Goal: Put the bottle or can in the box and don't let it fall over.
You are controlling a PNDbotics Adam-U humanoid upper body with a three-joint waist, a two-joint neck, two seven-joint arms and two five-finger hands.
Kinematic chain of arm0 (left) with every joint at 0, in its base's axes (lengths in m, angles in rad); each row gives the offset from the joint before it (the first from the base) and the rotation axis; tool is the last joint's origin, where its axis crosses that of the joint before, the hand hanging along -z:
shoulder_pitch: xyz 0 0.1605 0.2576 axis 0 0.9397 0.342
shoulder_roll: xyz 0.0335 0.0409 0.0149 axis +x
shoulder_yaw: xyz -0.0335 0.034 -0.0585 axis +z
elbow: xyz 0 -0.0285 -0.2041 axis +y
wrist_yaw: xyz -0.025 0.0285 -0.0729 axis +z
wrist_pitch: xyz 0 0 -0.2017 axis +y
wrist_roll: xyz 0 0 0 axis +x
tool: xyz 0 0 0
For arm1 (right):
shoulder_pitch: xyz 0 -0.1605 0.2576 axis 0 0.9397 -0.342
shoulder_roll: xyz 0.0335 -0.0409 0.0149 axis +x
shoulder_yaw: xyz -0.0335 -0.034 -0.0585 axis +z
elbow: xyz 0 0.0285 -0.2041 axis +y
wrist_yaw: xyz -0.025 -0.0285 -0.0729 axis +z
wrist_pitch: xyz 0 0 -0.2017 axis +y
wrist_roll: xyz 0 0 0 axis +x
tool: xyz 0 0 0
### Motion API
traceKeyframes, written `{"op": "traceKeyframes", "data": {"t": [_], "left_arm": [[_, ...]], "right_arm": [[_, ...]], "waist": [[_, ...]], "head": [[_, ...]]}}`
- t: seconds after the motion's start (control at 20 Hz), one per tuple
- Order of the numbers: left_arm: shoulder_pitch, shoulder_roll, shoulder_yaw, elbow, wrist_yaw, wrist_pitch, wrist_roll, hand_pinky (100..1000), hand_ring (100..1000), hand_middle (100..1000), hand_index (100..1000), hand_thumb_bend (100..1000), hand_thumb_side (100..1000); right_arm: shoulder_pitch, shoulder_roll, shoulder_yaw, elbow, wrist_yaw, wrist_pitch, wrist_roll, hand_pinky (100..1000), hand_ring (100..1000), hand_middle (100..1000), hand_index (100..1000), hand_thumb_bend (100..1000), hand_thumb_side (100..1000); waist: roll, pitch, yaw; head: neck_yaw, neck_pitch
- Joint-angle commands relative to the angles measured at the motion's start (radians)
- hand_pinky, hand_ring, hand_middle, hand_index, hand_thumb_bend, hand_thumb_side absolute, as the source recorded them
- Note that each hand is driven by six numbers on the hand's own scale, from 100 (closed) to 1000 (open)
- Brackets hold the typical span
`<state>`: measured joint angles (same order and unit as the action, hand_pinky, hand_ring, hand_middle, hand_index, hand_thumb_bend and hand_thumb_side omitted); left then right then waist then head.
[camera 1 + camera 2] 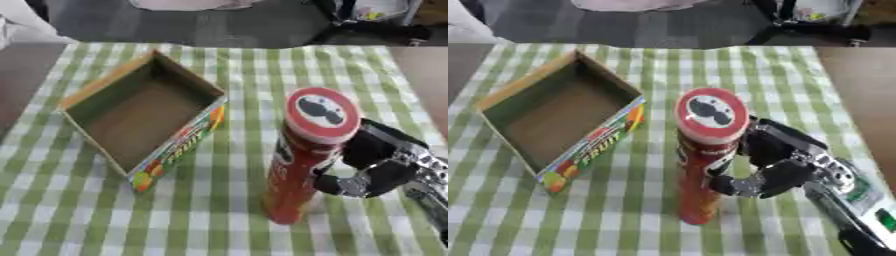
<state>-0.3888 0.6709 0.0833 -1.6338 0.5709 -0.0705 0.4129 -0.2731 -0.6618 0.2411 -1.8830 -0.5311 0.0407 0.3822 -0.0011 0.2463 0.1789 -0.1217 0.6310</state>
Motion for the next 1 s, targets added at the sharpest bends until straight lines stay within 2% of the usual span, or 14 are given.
{"op": "traceKeyframes", "data": {"t": [0.05, 1.0], "left_arm": [[-0.013, 0.022, 0.006, -0.013, 0.005, -0.001, -0.005, 761, 922, 846, 884, 605, 838], [-0.013, 0.02, 0.006, -0.013, 0.006, 0.0, -0.011, 760, 924, 844, 883, 601, 840]], "right_arm": [[-0.013, -0.007, -0.004, -0.006, -0.01, -0.003, 0.009, 937, 975, 955, 976, 506, 100], [-0.025, 0.008, 0.014, -0.008, -0.03, -0.022, 0.047, 928, 957, 922, 952, 505, 100]], "waist": [[0.002, -0.01, 0.002], [0.001, -0.008, 0.004]], "head": [[-0.001, -0.009], [-0.002, -0.013]]}}
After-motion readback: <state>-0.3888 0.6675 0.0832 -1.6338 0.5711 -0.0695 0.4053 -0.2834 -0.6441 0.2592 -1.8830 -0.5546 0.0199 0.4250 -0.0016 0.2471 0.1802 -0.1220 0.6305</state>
